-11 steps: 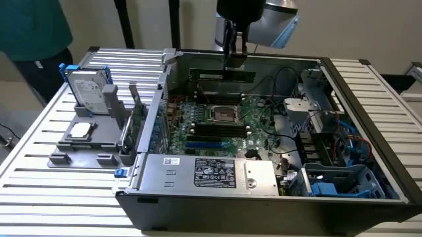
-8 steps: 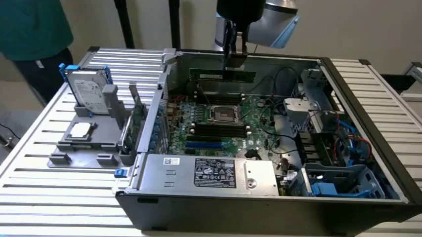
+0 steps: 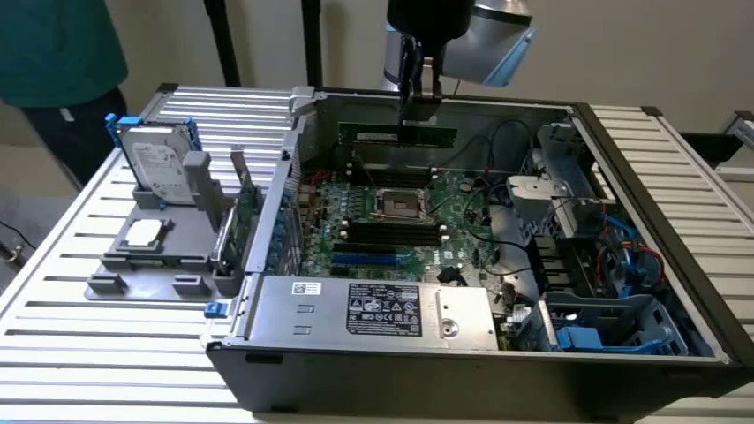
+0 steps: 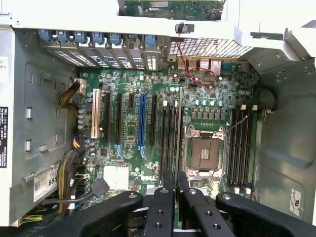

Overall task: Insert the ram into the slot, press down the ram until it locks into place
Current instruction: 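Insert the ram into the slot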

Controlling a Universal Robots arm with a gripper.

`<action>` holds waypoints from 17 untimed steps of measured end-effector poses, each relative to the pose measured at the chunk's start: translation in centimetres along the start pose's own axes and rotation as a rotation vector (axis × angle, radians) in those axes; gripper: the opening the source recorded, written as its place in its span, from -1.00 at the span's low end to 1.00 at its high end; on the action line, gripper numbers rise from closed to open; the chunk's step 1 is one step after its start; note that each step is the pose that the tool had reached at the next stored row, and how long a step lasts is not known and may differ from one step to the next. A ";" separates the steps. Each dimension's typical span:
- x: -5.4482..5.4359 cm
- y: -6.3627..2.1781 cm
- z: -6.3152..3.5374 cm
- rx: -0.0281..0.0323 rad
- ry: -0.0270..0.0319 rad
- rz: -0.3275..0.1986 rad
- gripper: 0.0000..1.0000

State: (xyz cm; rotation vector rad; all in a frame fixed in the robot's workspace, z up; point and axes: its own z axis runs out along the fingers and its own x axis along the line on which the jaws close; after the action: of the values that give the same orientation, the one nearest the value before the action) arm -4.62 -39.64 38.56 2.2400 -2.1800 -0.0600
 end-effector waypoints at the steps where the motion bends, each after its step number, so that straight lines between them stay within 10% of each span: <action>1: 0.0 0.00 0.00 0.0001 -0.0001 0.000 -0.73; 17: 0.3 -1.74 1.65 -0.0010 0.0038 0.000 -0.73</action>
State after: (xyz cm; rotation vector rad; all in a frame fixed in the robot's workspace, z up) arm -2.93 -39.90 36.83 2.2377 -2.1777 -0.0568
